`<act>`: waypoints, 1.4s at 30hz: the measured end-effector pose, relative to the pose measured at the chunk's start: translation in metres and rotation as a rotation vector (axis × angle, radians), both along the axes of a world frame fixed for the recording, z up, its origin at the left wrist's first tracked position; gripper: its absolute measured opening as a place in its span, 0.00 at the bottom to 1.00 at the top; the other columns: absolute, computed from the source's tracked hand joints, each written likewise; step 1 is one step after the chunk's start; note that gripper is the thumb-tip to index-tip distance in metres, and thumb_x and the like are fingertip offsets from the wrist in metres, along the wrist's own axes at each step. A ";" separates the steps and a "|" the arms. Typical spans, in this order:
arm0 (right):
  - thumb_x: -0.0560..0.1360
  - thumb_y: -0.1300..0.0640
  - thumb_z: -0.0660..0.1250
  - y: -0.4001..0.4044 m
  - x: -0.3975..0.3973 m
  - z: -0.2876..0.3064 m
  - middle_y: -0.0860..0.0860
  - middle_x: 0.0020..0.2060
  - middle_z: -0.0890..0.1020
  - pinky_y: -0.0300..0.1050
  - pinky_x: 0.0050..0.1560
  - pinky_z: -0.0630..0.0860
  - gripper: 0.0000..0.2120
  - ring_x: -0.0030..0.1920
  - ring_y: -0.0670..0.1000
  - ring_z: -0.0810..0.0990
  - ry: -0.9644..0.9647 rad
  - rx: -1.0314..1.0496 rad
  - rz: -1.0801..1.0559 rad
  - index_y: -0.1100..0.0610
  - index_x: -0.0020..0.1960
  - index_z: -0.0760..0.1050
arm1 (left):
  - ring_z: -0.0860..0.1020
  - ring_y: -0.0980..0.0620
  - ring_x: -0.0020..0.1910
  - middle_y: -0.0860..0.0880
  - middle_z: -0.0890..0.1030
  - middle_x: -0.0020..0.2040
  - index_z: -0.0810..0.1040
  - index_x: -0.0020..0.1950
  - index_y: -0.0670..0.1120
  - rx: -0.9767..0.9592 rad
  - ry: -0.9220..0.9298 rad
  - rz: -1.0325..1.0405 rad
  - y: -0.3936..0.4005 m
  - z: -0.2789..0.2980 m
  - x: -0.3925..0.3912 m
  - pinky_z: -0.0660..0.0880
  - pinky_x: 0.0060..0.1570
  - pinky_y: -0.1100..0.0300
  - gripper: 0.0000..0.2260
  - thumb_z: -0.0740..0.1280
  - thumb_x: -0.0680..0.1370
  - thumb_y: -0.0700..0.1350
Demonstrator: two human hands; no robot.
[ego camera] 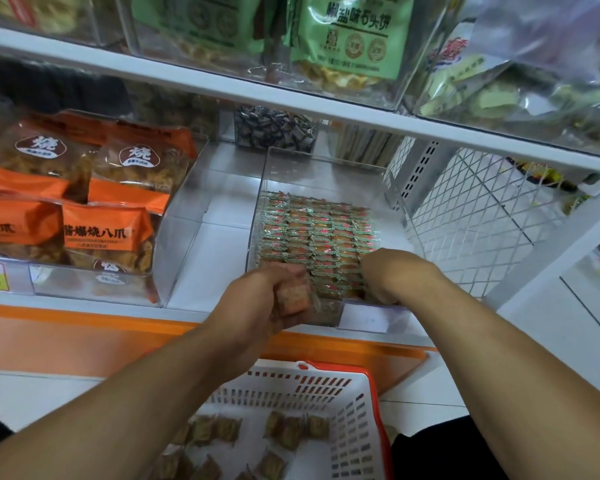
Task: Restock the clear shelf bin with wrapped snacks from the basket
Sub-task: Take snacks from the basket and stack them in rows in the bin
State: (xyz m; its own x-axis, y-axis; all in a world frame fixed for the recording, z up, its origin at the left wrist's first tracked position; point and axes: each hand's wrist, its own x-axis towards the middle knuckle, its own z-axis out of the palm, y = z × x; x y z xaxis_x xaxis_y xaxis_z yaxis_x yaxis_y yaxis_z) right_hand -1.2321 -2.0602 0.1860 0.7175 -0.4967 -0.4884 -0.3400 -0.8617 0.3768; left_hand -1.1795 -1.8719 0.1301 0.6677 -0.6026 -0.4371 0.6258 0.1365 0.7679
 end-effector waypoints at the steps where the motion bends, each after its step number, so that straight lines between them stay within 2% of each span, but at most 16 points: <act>1: 0.76 0.69 0.63 0.000 -0.001 -0.001 0.51 0.32 0.69 0.42 0.33 0.68 0.12 0.30 0.48 0.67 -0.022 0.007 0.008 0.59 0.36 0.68 | 0.86 0.39 0.48 0.40 0.87 0.51 0.83 0.57 0.41 -0.022 0.021 0.002 0.000 0.000 0.001 0.83 0.44 0.49 0.08 0.68 0.80 0.41; 3: 0.77 0.69 0.62 0.000 -0.001 -0.003 0.51 0.32 0.69 0.42 0.34 0.68 0.11 0.30 0.48 0.68 -0.035 0.004 0.027 0.59 0.38 0.69 | 0.87 0.39 0.47 0.40 0.87 0.50 0.82 0.58 0.39 -0.066 0.049 0.009 0.003 0.000 0.001 0.83 0.43 0.49 0.10 0.66 0.80 0.41; 6: 0.76 0.68 0.65 0.002 -0.002 0.004 0.51 0.34 0.73 0.43 0.36 0.70 0.05 0.36 0.52 0.74 -0.019 0.007 0.026 0.60 0.49 0.76 | 0.85 0.35 0.51 0.37 0.86 0.52 0.81 0.60 0.38 -0.136 0.093 0.021 0.004 -0.002 0.001 0.83 0.46 0.45 0.12 0.61 0.80 0.35; 8: 0.75 0.66 0.69 -0.003 -0.003 0.019 0.53 0.43 0.81 0.43 0.37 0.72 0.10 0.41 0.53 0.77 -0.040 0.026 0.001 0.60 0.55 0.79 | 0.85 0.34 0.52 0.36 0.85 0.54 0.81 0.59 0.39 -0.197 0.083 0.024 0.003 0.001 0.001 0.83 0.49 0.43 0.15 0.60 0.79 0.30; 9: 0.75 0.64 0.70 -0.005 -0.005 0.028 0.54 0.47 0.83 0.43 0.40 0.75 0.12 0.42 0.53 0.79 -0.152 0.063 -0.023 0.58 0.58 0.79 | 0.85 0.35 0.52 0.37 0.85 0.54 0.81 0.60 0.40 -0.223 0.052 0.023 0.002 0.003 0.001 0.83 0.50 0.43 0.15 0.60 0.79 0.28; 11: 0.78 0.56 0.70 -0.006 -0.010 0.041 0.53 0.46 0.86 0.47 0.44 0.82 0.09 0.38 0.54 0.83 -0.572 0.360 -0.124 0.53 0.58 0.80 | 0.85 0.38 0.53 0.39 0.85 0.56 0.81 0.62 0.43 -0.260 -0.061 0.025 0.002 0.008 0.002 0.84 0.49 0.48 0.17 0.62 0.79 0.28; 13: 0.79 0.46 0.68 0.007 -0.020 0.041 0.55 0.38 0.86 0.53 0.37 0.84 0.13 0.32 0.56 0.84 -0.855 0.919 -0.306 0.53 0.57 0.79 | 0.84 0.44 0.58 0.45 0.85 0.59 0.81 0.63 0.51 -0.222 -0.309 0.017 0.004 0.013 0.002 0.82 0.51 0.53 0.19 0.65 0.79 0.31; 16: 0.72 0.37 0.69 0.029 -0.029 0.030 0.60 0.42 0.85 0.47 0.33 0.80 0.27 0.35 0.56 0.82 -0.697 1.515 -0.526 0.57 0.58 0.79 | 0.80 0.56 0.65 0.56 0.82 0.65 0.74 0.70 0.60 -0.050 -0.873 0.010 0.009 0.015 -0.003 0.79 0.59 0.60 0.29 0.67 0.79 0.30; 19: 0.75 0.43 0.70 0.038 -0.026 0.015 0.61 0.51 0.85 0.52 0.49 0.82 0.24 0.48 0.60 0.85 -0.631 1.685 -0.472 0.62 0.60 0.80 | 0.78 0.62 0.66 0.63 0.79 0.67 0.63 0.77 0.65 0.091 -1.153 -0.034 0.008 0.013 -0.008 0.76 0.59 0.69 0.41 0.66 0.77 0.26; 21: 0.77 0.52 0.70 0.040 -0.023 0.008 0.62 0.57 0.84 0.57 0.59 0.79 0.19 0.57 0.61 0.83 -0.692 1.694 -0.485 0.63 0.62 0.78 | 0.76 0.62 0.67 0.64 0.78 0.68 0.58 0.78 0.68 0.127 -1.151 -0.046 0.011 0.015 -0.006 0.76 0.61 0.65 0.45 0.69 0.75 0.28; 25: 0.79 0.58 0.70 0.042 -0.020 0.005 0.58 0.54 0.85 0.58 0.59 0.77 0.07 0.56 0.56 0.83 -0.786 1.709 -0.515 0.54 0.57 0.81 | 0.73 0.59 0.72 0.60 0.76 0.71 0.58 0.79 0.63 0.014 -1.115 -0.095 0.020 0.019 -0.008 0.74 0.66 0.61 0.43 0.65 0.73 0.30; 28: 0.78 0.71 0.66 0.042 -0.017 0.006 0.58 0.48 0.85 0.55 0.56 0.79 0.21 0.51 0.57 0.84 -0.915 1.693 -0.525 0.52 0.65 0.77 | 0.70 0.60 0.73 0.62 0.74 0.72 0.64 0.78 0.56 0.007 -1.194 0.031 0.021 0.021 -0.015 0.69 0.68 0.69 0.33 0.64 0.75 0.36; 31: 0.74 0.72 0.70 0.044 -0.012 0.007 0.62 0.49 0.85 0.44 0.44 0.82 0.22 0.48 0.58 0.84 -1.017 1.778 -0.561 0.59 0.66 0.73 | 0.79 0.61 0.62 0.64 0.79 0.62 0.72 0.69 0.57 0.098 -1.072 0.212 0.018 0.022 -0.013 0.77 0.59 0.65 0.24 0.70 0.78 0.37; 33: 0.73 0.70 0.71 0.045 -0.010 0.010 0.63 0.50 0.85 0.40 0.36 0.81 0.20 0.45 0.57 0.84 -1.044 1.871 -0.646 0.62 0.62 0.73 | 0.83 0.58 0.52 0.59 0.84 0.53 0.76 0.61 0.56 0.140 -0.935 0.204 0.018 0.024 -0.008 0.81 0.51 0.61 0.17 0.73 0.78 0.39; 38: 0.75 0.65 0.69 0.037 -0.010 0.010 0.59 0.51 0.85 0.38 0.43 0.82 0.13 0.44 0.50 0.85 -1.018 2.002 -0.675 0.66 0.59 0.78 | 0.85 0.48 0.43 0.44 0.87 0.41 0.83 0.51 0.45 0.077 -0.605 0.183 0.016 0.024 0.000 0.82 0.52 0.50 0.03 0.72 0.78 0.38; 42: 0.75 0.73 0.67 0.033 -0.006 0.004 0.62 0.57 0.84 0.39 0.44 0.82 0.20 0.48 0.53 0.85 -1.043 1.985 -0.681 0.65 0.67 0.73 | 0.86 0.51 0.43 0.46 0.87 0.40 0.85 0.43 0.47 0.102 -0.643 0.143 0.016 0.020 0.003 0.83 0.50 0.54 0.08 0.70 0.79 0.37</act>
